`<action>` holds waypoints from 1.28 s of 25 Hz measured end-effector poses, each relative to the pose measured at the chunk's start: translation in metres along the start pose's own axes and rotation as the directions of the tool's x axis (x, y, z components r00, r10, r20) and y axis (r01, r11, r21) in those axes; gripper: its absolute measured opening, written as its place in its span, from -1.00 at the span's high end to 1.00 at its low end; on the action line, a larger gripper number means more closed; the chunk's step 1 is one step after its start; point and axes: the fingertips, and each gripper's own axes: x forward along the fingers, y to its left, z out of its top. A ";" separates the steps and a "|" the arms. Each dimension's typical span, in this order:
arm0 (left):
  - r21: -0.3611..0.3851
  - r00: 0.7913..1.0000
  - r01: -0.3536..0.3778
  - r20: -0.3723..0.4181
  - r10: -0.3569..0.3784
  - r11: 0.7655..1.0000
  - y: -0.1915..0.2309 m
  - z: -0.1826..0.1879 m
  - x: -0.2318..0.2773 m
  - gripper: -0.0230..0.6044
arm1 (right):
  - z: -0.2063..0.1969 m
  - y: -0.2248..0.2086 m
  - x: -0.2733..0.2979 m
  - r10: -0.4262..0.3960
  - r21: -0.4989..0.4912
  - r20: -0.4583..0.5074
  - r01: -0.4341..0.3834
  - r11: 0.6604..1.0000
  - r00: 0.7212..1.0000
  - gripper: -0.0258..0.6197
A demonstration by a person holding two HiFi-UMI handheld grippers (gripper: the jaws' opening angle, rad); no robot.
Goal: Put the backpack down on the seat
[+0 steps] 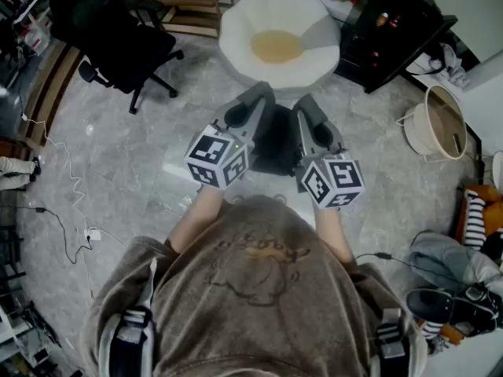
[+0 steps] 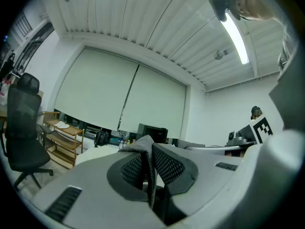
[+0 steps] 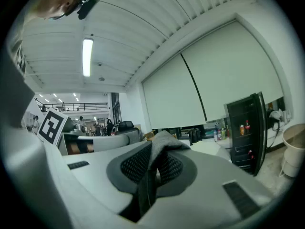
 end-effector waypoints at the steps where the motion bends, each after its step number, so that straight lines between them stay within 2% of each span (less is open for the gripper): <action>1: 0.005 1.000 0.003 -0.001 -0.003 1.000 0.000 0.000 0.000 0.85 | 0.000 0.000 0.001 -0.004 0.000 0.002 0.004 1.000 1.000 0.84; 10: 0.017 1.000 0.023 -0.010 -0.023 1.000 0.006 0.000 -0.001 0.85 | 0.000 0.003 0.002 -0.015 0.020 0.013 0.014 1.000 1.000 0.83; 15: 0.027 0.997 0.070 -0.019 -0.070 0.997 0.014 -0.007 -0.007 0.84 | -0.008 0.008 0.005 -0.017 0.008 0.040 0.016 1.000 0.999 0.83; 18: 0.032 0.995 0.095 -0.024 -0.095 0.995 0.022 -0.006 -0.001 0.84 | -0.009 0.007 0.013 -0.018 -0.014 0.062 0.019 1.000 0.998 0.83; 25: 0.039 0.993 0.117 -0.031 -0.116 0.992 0.037 -0.004 0.010 0.84 | -0.007 0.003 0.031 -0.055 0.022 0.056 0.054 0.998 0.997 0.83; 32: 0.058 0.990 0.135 -0.037 -0.133 0.989 0.058 -0.001 0.035 0.84 | -0.001 -0.009 0.061 -0.037 0.023 0.051 0.036 0.999 0.998 0.83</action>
